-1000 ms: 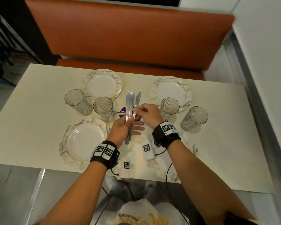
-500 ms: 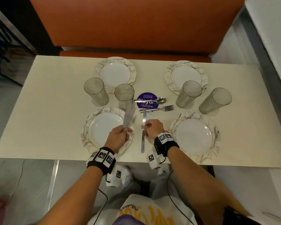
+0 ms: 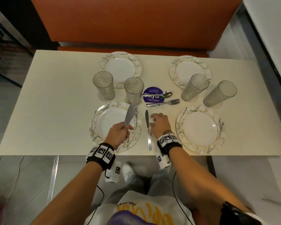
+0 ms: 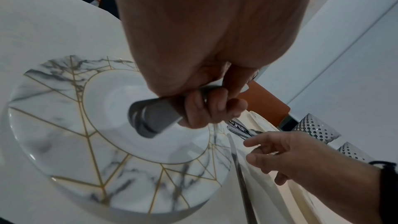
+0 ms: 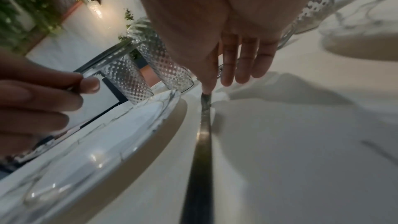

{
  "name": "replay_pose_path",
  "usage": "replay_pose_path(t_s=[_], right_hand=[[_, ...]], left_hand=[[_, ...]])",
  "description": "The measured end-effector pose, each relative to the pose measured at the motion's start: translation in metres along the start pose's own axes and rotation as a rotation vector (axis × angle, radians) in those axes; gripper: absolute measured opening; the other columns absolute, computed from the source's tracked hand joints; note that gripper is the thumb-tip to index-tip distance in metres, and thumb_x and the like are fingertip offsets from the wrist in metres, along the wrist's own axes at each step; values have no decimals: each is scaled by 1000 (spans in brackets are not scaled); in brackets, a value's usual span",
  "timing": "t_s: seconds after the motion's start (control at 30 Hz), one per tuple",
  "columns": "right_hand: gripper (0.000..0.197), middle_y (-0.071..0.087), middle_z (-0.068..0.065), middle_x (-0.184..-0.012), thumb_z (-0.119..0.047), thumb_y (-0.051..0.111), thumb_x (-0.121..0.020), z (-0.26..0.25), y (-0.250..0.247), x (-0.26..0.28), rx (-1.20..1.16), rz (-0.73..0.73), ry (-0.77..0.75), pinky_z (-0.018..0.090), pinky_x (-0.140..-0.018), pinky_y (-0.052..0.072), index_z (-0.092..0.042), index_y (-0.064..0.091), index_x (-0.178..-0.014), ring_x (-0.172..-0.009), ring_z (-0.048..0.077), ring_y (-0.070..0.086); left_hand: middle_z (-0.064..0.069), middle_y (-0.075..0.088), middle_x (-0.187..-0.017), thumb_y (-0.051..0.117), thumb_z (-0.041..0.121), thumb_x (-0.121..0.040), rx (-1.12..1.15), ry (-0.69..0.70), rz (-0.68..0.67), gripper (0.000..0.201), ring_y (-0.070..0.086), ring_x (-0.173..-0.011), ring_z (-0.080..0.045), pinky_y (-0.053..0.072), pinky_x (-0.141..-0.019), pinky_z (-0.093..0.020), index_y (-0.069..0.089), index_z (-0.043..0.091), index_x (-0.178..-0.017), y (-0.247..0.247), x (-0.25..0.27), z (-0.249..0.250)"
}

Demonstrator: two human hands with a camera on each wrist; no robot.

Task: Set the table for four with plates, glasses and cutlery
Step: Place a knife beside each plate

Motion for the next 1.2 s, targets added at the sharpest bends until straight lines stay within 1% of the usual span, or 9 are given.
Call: replay_pose_path(t_s=[0.07, 0.17, 0.43, 0.6, 0.77, 0.87, 0.97, 1.03, 1.2], right_hand=[[46, 54, 8, -122, -17, 67, -90, 1, 2, 5, 151, -26, -122, 40, -94, 47, -21, 58, -135, -110, 28, 47], [56, 48, 8, -121, -31, 71, -89, 4, 8, 8, 254, -84, -163, 43, -94, 48, -27, 52, -142, -108, 27, 45], [57, 47, 8, -121, -35, 68, -91, -2, 16, 11, 209, -81, -145, 43, -95, 50, -30, 50, -145, -110, 27, 45], [56, 47, 8, -121, -35, 68, -91, -6, 17, 12, 192, -91, -149, 43, -96, 50, -31, 50, -144, -112, 26, 45], [48, 51, 8, -126, -26, 65, -92, -3, 0, 14, -97, 3, -78, 42, -101, 47, -23, 53, -139, -116, 26, 49], [24, 67, 4, -114, -18, 61, -96, -4, -24, 16, -362, 106, -57, 34, -95, 52, -15, 69, -119, -99, 16, 61], [19, 74, -1, -90, -25, 57, -99, -5, -50, 17, -510, 109, -43, 28, -78, 53, -16, 74, -101, -80, 15, 67], [20, 73, -3, -83, -28, 55, -100, 2, -63, 18, -574, 83, -25, 25, -68, 50, -18, 72, -96, -71, 16, 67], [13, 74, -4, -81, -25, 63, -96, 47, -97, 16, -707, 134, 46, 32, -71, 55, -18, 73, -91, -69, 17, 70]], left_hand=[[-1, 57, -60, 47, 16, -106, 18, -9, -6, 26, 45, -49, -11, 36, -48, -22, 71, 10, -98, 0, 0, 1], [-1, 56, -59, 47, 15, -105, 47, -26, -7, 26, 45, -50, -13, 36, -49, -24, 72, 10, -98, 0, -1, 1], [-1, 60, -61, 47, 17, -104, 48, -27, 13, 23, 48, -53, -13, 38, -51, -25, 71, 15, -101, -1, 3, -2], [-5, 72, -74, 49, 23, -105, 5, 4, 34, 7, 49, -52, -13, 39, -47, -25, 52, 22, -111, 2, 5, 1], [-10, 65, -88, 57, 22, -103, -13, 68, 51, 14, 53, -53, -17, 40, -41, -22, 54, 9, -107, 14, 7, 15], [-11, 63, -80, 60, 23, -103, -13, 89, 28, 19, 52, -50, -17, 34, -33, -17, 57, 4, -106, 31, 6, 32], [-16, 66, -80, 62, 21, -103, 64, 126, -14, 18, 61, -53, -22, 49, -48, -28, 59, 3, -105, 55, 0, 48], [-17, 66, -84, 64, 17, -102, 117, 155, -30, 17, 66, -60, -20, 59, -57, -37, 61, 1, -106, 73, -4, 60], [-22, 73, -97, 65, 11, -102, 256, 157, -55, 12, 74, -82, -26, 65, -68, -41, 66, 0, -108, 130, -10, 89]])
Point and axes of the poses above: each hand's wrist, its own x-axis away from the middle knuckle, its own y-axis out of the palm, z = x × y, the point moved 3 cm from there along -x, towards the middle knuckle
